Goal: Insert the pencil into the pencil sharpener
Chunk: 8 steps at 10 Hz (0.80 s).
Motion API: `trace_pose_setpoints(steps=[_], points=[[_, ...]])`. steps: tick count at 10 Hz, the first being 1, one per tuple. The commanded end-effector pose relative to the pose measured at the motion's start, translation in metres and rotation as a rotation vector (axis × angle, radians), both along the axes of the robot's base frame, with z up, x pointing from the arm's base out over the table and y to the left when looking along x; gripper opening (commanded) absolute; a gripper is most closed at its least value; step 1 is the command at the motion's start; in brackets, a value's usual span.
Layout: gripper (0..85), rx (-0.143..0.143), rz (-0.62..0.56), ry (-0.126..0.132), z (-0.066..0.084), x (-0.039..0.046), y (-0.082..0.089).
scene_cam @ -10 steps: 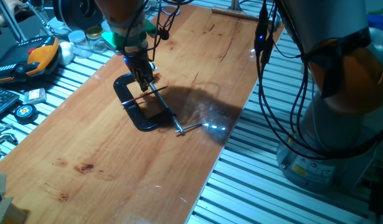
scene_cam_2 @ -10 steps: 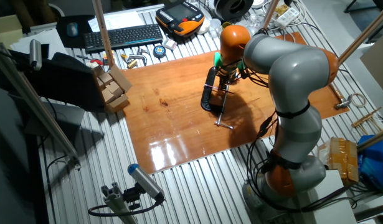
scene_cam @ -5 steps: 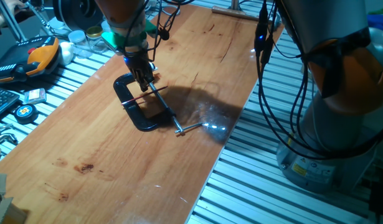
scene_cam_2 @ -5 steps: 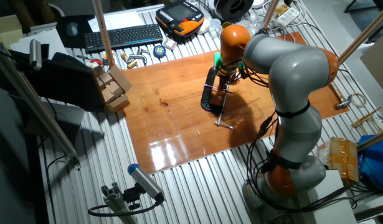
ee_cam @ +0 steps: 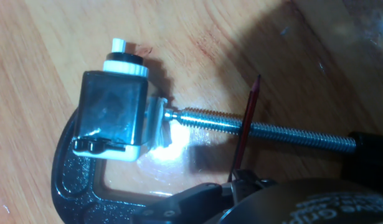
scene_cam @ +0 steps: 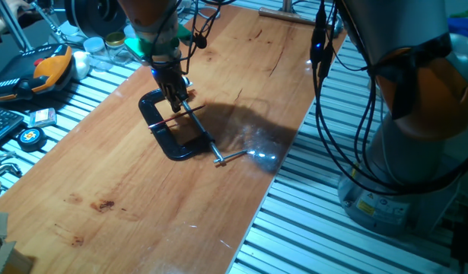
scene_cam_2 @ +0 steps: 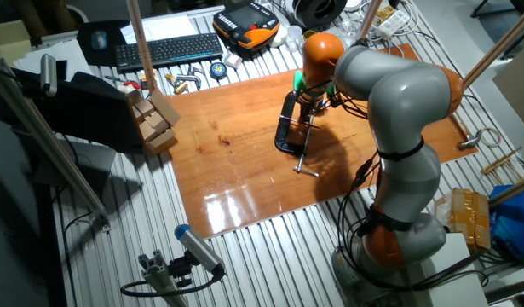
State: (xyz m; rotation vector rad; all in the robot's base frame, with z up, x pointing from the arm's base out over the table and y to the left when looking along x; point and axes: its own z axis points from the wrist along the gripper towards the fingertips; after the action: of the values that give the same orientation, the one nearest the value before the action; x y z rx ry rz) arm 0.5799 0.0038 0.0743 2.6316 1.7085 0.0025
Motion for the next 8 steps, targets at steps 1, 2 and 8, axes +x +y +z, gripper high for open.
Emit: trace_pose_setpoints(steps=[1, 2, 8], points=[[0.0, -0.001, 0.002, 0.000, 0.0000, 0.0000, 0.0000], [0.0, -0.011, -0.004, 0.006, 0.0000, 0.0000, 0.0000], [0.0, -0.030, -0.013, 0.000, 0.0000, 0.0000, 0.0000]])
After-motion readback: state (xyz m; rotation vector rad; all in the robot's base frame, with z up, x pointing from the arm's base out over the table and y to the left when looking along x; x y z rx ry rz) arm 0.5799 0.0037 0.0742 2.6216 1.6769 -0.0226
